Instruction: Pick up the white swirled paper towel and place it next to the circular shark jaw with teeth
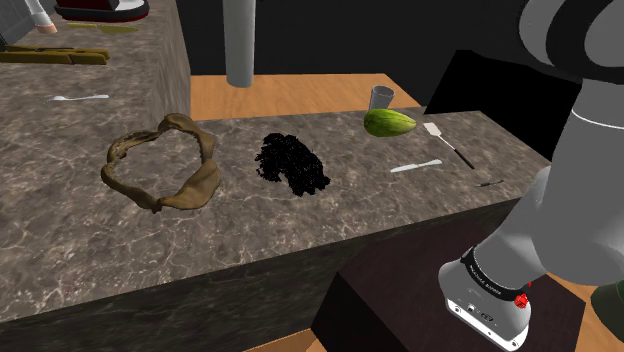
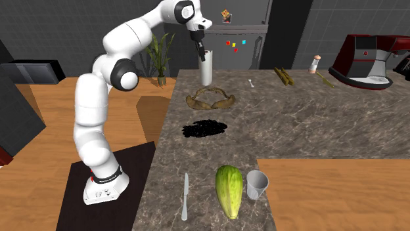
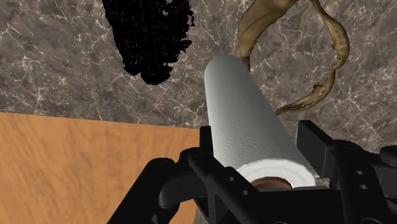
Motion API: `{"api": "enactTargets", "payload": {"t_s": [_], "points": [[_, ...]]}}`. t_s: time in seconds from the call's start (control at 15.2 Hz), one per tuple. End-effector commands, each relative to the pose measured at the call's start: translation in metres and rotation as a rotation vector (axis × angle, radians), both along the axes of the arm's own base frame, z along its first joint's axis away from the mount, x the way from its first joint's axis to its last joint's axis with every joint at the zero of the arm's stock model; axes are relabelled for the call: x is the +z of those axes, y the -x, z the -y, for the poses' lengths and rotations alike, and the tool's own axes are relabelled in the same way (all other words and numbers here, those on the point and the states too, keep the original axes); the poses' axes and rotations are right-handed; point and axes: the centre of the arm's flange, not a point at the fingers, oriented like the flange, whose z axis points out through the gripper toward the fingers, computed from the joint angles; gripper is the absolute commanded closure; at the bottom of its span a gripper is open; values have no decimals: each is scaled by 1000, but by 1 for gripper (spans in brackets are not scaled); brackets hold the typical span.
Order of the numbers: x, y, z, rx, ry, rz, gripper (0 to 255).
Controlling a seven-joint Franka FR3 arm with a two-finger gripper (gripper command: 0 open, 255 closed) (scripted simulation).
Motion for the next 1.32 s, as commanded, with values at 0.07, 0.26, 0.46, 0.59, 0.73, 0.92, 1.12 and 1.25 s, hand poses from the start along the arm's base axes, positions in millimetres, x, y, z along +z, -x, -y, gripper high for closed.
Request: {"api": "enactTargets", "payload": {"t_s": [0.07, 0.26, 0.46, 0.59, 0.73, 0.92, 1.12, 1.25], "points": [[0, -11, -34, -2, 0, 0, 255], [-15, -11, -34, -2, 0, 0, 255], [-31, -11, -34, -2, 0, 0, 255], [-42, -11, -34, -2, 0, 0, 255], [-52, -11, -34, -2, 0, 0, 255], [-68, -11, -34, -2, 0, 0, 255], [-84, -11, -34, -2, 0, 0, 255], [-95, -11, -34, -2, 0, 0, 255]]}}
